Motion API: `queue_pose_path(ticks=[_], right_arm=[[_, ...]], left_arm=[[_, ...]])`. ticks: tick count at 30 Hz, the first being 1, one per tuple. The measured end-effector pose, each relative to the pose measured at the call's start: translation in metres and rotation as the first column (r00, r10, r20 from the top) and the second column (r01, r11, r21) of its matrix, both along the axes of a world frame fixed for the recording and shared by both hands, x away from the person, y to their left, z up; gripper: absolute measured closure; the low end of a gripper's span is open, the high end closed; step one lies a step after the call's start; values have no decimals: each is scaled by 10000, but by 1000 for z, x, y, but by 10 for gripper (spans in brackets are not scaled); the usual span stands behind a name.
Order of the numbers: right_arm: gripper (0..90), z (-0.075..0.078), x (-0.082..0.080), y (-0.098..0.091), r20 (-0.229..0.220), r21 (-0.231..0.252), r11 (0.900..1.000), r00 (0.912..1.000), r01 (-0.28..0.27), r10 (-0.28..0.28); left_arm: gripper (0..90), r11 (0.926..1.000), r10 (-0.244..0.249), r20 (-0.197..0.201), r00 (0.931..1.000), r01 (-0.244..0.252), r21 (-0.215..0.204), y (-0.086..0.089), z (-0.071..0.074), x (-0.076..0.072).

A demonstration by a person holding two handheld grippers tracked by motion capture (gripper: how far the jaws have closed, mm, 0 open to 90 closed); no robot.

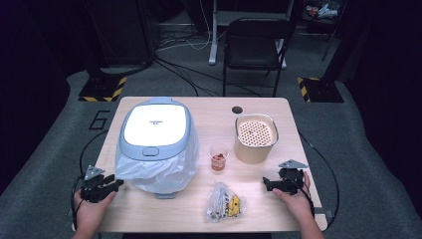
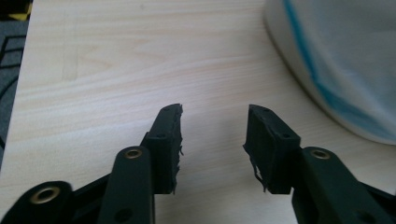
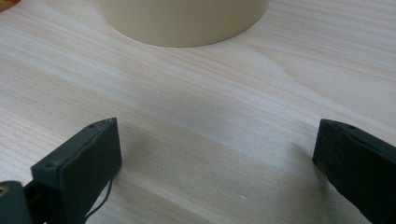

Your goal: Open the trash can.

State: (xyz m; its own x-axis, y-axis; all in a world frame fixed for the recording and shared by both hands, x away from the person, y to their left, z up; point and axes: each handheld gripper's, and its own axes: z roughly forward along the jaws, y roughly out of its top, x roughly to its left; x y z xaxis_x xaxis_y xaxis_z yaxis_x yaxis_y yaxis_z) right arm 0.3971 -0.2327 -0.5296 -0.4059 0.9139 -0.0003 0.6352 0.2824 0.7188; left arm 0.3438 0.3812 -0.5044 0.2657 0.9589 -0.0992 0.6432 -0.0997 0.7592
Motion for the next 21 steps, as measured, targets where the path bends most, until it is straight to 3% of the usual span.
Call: queue_pose_path(ticks=[1,7,8,10,12,15,18,21], right_arm=[[5,0,0,0,0,-4,10000,10000,20,-20],[10,0,-1,1,4,13,10000,10000,69,-69],[11,0,-1,1,5,18,10000,10000,89,-89],[13,0,-2,1,14,30,9999,9999,110,-110],[14,0,-2,1,12,7,10000,10000,75,-75],[15,0,-2,1,16,10,10000,10000,77,-77],[19,0,-2,1,56,21,10000,10000,60,-60],[19,0,-3,1,38,89,9998,9999,168,-169]], left_arm=[[606,9999,-112,-49,9999,112,39,-5,7,-3],[650,9985,-534,-170,9984,531,-151,-14,15,-16],[658,9982,-458,-207,9987,450,-402,-17,15,-19],[659,9972,-584,-101,9982,579,-479,-19,16,-25],[664,9926,-850,-123,9963,836,-886,-23,17,-32],[701,9893,-1139,-40,9935,1130,-918,-33,20,-37],[715,9808,-1746,-71,9846,1733,-891,-44,23,-39],[717,9757,-1943,161,9808,1949,-1005,-52,25,-41]])
